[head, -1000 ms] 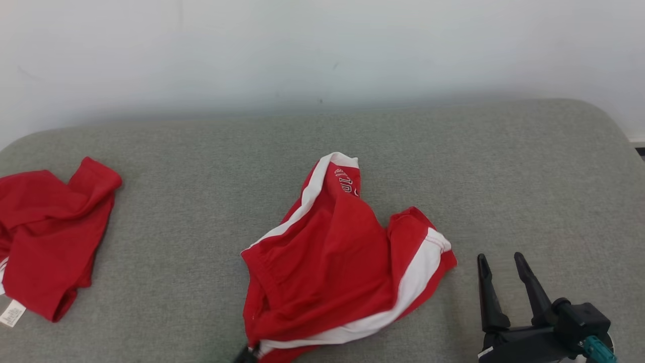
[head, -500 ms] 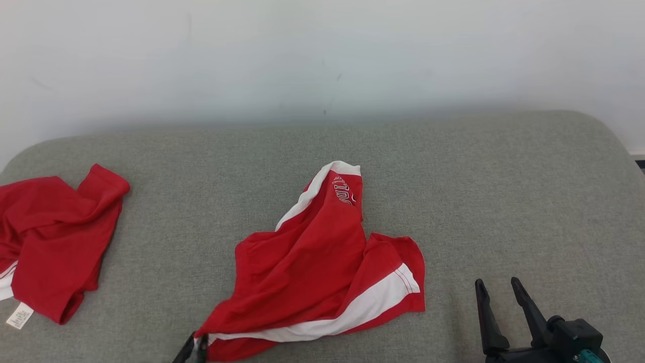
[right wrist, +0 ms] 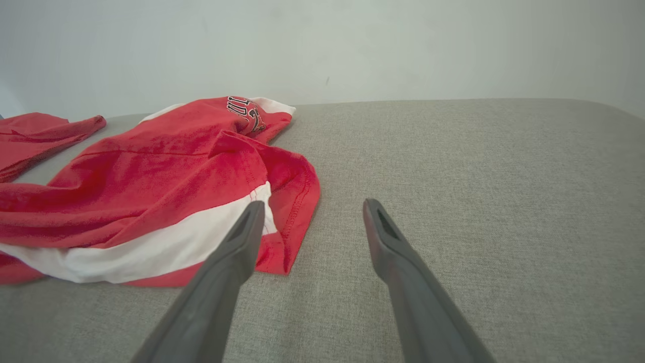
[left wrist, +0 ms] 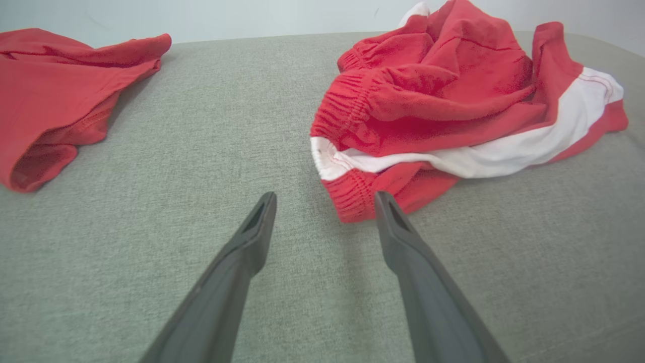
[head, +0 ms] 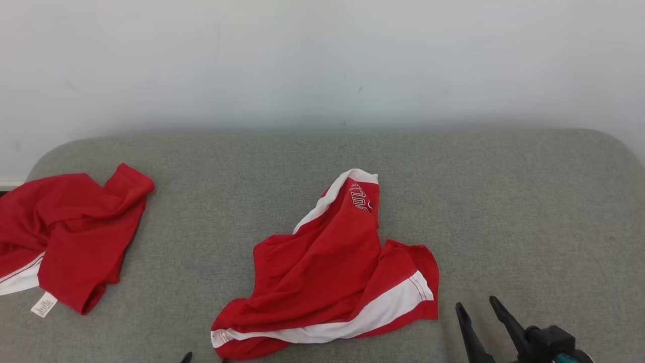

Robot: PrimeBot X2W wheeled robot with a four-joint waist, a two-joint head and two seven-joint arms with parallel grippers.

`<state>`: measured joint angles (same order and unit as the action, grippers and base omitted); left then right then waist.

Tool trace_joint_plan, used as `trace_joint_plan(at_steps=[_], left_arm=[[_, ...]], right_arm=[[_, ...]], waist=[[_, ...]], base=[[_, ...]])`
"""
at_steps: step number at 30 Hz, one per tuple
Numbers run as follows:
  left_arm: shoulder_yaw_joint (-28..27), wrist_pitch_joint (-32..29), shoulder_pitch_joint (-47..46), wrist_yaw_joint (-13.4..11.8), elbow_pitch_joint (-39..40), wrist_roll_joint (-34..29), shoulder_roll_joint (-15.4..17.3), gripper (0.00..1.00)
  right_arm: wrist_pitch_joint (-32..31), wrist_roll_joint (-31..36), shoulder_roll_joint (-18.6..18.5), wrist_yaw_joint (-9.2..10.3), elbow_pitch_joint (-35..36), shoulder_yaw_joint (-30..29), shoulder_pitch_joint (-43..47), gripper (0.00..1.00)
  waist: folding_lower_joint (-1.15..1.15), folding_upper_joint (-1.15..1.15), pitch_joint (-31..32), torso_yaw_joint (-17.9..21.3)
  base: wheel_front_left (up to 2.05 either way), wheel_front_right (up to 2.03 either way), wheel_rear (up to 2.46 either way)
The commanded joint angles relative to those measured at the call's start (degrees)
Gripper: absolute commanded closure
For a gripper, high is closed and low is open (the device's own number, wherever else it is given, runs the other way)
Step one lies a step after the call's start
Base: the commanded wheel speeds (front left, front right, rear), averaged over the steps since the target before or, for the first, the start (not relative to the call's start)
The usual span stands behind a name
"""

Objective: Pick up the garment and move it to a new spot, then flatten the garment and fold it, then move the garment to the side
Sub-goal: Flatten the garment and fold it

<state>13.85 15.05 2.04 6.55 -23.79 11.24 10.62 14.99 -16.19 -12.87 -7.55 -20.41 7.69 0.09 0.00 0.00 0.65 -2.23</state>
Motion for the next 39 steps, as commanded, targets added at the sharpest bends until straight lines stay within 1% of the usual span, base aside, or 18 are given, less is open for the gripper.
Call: trace_joint_plan(at_steps=[1, 5, 6, 8, 10, 16, 22, 23, 24, 25, 26, 30, 33, 35, 39], left_arm=[[-0.53, 0.19, 0.10, 0.16, -0.05, 1.06, 0.43, 0.00], [-0.52, 0.19, -1.31, 0.50, 0.02, 1.51, 1.51, 0.00], [0.84, 0.19, -2.50, 0.79, -0.38, 2.12, 2.51, 0.00], [2.75, 0.19, -3.54, 0.97, -0.80, 2.19, 2.73, 0.00], [4.86, 0.15, -5.56, 0.78, -1.93, 3.32, 4.53, 0.00], [12.06, 0.11, -11.60, 0.82, -4.77, 8.97, 8.37, 0.00], [18.83, 0.13, -16.19, 0.82, -7.30, 13.88, 9.83, 0.00], [19.80, 0.14, -16.73, 0.82, -7.80, 15.12, 9.89, 0.00], [20.73, 0.14, -17.26, 0.83, -8.09, 16.06, 10.00, 0.58], [21.36, 0.15, -17.86, 0.83, -8.40, 16.74, 10.28, 0.88], [22.04, 0.16, -18.26, 0.83, -8.67, 17.70, 10.47, 1.00], [23.22, 0.17, -18.34, 0.83, -8.44, 19.83, 10.74, 1.00], [23.35, 0.17, -16.33, 0.83, -6.41, 21.27, 10.72, 1.00], [23.24, 0.18, -14.89, 0.83, -4.36, 22.09, 11.13, 1.00], [21.85, 0.19, -11.91, 0.83, -0.11, 21.21, 10.80, 1.00]], right_arm=[[0.28, -0.39, -0.86, 0.13, -0.60, 1.06, -1.21, 0.00], [0.27, -1.75, -3.82, 0.14, -3.98, 6.16, -4.49, 0.00], [0.05, -2.53, -5.26, 0.13, -5.85, 9.32, -6.64, 0.00], [-0.21, -3.58, -6.39, 0.13, -7.54, 12.10, -8.93, 0.00], [-0.42, -4.49, -7.56, 0.14, -9.21, 14.88, -11.26, 0.00], [-0.65, -8.06, -9.50, 0.13, -13.80, 22.73, -18.12, 0.00], [-0.97, -12.60, -10.44, 0.13, -18.13, 29.77, -23.18, 0.00], [-0.92, -13.36, -10.65, 0.13, -18.48, 31.23, -23.96, 0.52], [-0.90, -14.47, -10.83, 0.14, -18.85, 32.48, -24.46, 1.00], [-0.86, -15.57, -10.89, 0.13, -19.09, 33.62, -24.87, 1.00], [-0.74, -16.37, -11.04, 0.13, -19.27, 34.66, -25.29, 1.00], [-0.27, -18.77, -11.67, 0.13, -19.56, 37.19, -26.07, 1.00], [0.08, -20.49, -12.40, 0.13, -18.36, 38.89, -25.51, 1.00], [0.18, -21.53, -13.16, 0.13, -16.92, 38.99, -24.64, 1.00], [0.24, -22.18, -14.91, 0.13, -12.35, 36.75, -22.27, 1.00]], waist=[[0.00, 0.00, -0.04, -0.15], [0.00, 0.00, -0.59, -0.41], [0.00, 0.00, -1.11, -0.59], [0.00, 0.00, -1.62, -0.81], [0.00, 0.00, -2.26, -0.96], [0.00, 0.00, -4.74, -1.40], [0.00, 0.00, -6.59, -2.11], [0.00, 0.00, -6.70, -2.18], [0.00, 0.00, -6.74, -2.20], [0.00, 0.00, -6.77, -2.19], [0.00, 0.00, -6.74, -2.14], [0.00, 0.00, -6.15, -1.83], [0.00, 0.00, -5.24, -1.52], [0.00, 0.00, -4.72, -1.34], [0.00, 0.00, -4.07, -1.08]], base=[[0.00, 0.00, 0.00], [0.00, 0.00, 0.00], [0.00, 0.00, 0.00], [0.00, 0.00, 0.00], [0.00, 0.00, 0.00], [0.00, 0.00, 0.00], [0.00, 0.00, 0.00], [0.00, 0.00, 0.00], [0.00, 0.00, 0.00], [0.00, 0.00, 0.00], [0.00, 0.00, 0.00], [0.00, 0.00, 0.00], [0.00, 0.00, 0.00], [0.00, 0.00, 0.00], [0.00, 0.00, 0.00]])
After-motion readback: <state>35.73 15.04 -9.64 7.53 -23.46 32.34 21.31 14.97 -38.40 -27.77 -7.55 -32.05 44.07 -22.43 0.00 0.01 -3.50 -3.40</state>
